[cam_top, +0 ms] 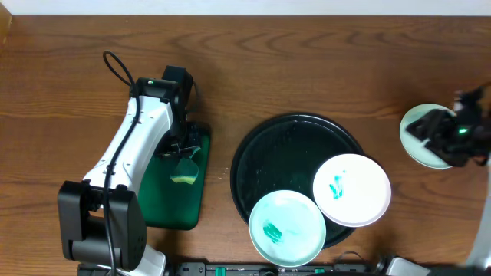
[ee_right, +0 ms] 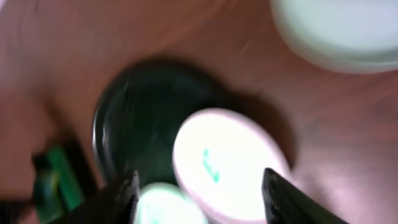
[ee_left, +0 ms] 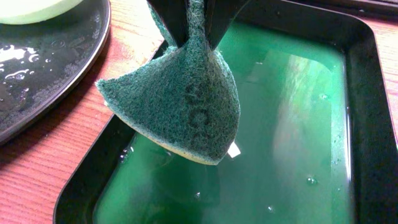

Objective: Clean dirty plates on tray and stack at the side
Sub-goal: 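Lower the pale green plate onto the table at right and release, then move the right gripper to the white plate rim and grip it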

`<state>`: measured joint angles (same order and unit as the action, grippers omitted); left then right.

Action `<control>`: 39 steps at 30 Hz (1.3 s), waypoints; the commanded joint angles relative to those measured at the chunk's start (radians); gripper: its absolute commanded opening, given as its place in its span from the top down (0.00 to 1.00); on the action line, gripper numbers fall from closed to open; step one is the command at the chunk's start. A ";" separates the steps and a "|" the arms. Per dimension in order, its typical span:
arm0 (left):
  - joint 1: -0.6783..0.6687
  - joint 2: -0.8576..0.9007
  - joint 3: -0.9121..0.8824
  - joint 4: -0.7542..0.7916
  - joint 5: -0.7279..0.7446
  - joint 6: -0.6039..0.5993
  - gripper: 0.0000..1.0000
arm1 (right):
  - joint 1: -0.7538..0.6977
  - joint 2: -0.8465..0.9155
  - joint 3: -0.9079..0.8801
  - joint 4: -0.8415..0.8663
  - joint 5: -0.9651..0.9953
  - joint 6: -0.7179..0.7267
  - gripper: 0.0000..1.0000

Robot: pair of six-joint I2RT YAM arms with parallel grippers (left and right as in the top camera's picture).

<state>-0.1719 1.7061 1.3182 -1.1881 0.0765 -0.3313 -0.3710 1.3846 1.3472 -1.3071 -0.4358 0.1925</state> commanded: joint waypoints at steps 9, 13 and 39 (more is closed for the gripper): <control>0.005 -0.014 -0.005 0.005 0.002 0.025 0.93 | 0.271 -0.046 -0.202 -0.039 0.208 0.245 0.01; 0.005 -0.014 -0.005 0.004 0.002 0.025 0.93 | 0.271 -0.046 -0.351 0.106 0.207 0.275 0.01; 0.005 -0.014 -0.005 0.034 0.003 0.032 0.92 | 0.270 -0.045 -0.536 0.241 0.346 0.288 0.11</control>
<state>-0.1719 1.7061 1.3174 -1.1515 0.0761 -0.3130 -0.1059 1.3434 0.8158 -1.0756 -0.1200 0.4644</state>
